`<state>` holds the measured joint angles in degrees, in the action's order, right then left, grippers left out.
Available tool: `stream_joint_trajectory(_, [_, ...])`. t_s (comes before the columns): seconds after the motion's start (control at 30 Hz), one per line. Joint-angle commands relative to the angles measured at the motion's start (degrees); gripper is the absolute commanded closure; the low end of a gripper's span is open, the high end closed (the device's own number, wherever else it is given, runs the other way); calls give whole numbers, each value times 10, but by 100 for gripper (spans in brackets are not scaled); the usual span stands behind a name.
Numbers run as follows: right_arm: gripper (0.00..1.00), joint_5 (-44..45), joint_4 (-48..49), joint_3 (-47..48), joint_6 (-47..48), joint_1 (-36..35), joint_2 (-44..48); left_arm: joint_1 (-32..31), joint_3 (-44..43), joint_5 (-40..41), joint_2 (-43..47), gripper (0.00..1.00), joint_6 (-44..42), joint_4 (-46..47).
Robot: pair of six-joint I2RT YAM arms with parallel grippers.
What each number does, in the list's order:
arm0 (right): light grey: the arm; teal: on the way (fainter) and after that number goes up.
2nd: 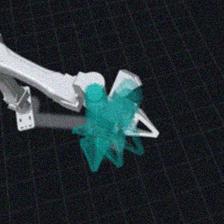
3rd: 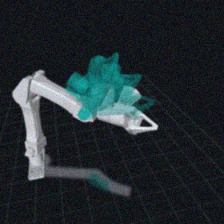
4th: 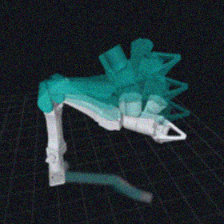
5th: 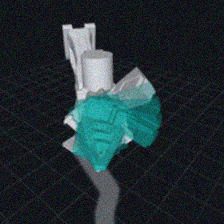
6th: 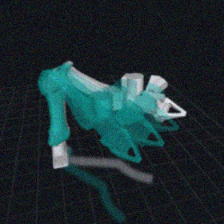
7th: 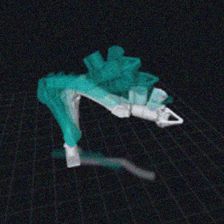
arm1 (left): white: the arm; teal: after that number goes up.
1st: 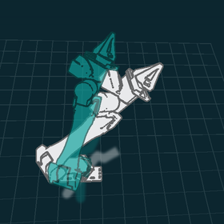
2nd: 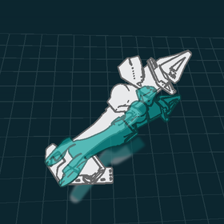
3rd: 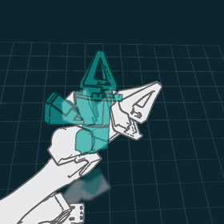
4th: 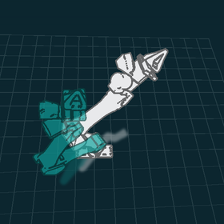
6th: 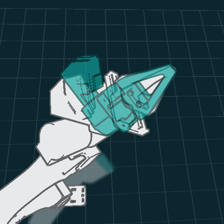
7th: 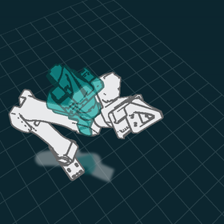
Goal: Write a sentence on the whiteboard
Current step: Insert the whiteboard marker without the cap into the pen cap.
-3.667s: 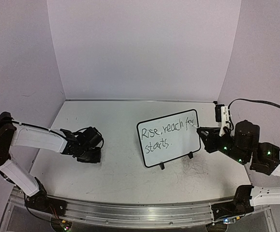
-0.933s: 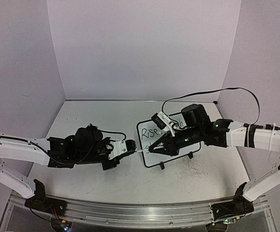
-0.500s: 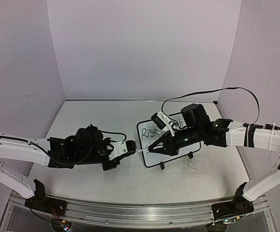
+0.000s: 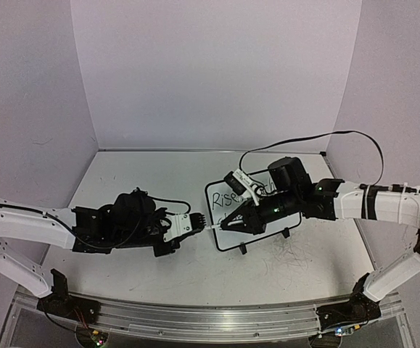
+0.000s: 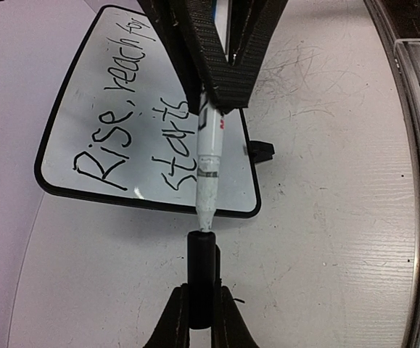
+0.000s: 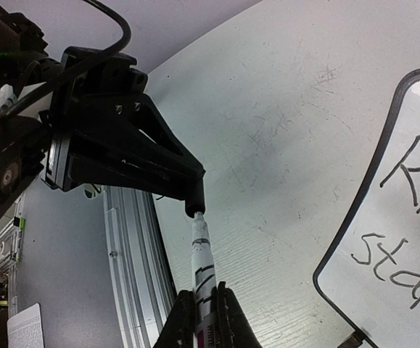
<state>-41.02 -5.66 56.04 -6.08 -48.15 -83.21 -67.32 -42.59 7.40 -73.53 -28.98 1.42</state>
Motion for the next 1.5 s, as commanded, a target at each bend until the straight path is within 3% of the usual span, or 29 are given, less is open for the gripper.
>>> stream_joint_trajectory(0.0, [100,-22,13,27,19,0,-11,-13,-17,7,0,100,-26,23])
stream_joint_trajectory(0.67, [100,-88,32,8,6,0,9,-95,-131,82,-75,100,-95,71])
stream_joint_trajectory(1.13, [100,-120,162,-64,-122,-3,35,-155,-176,134,-114,100,-129,140])
stream_joint_trajectory(1.47, [100,-83,257,-109,-304,-7,47,-171,-186,174,-149,100,-137,168])
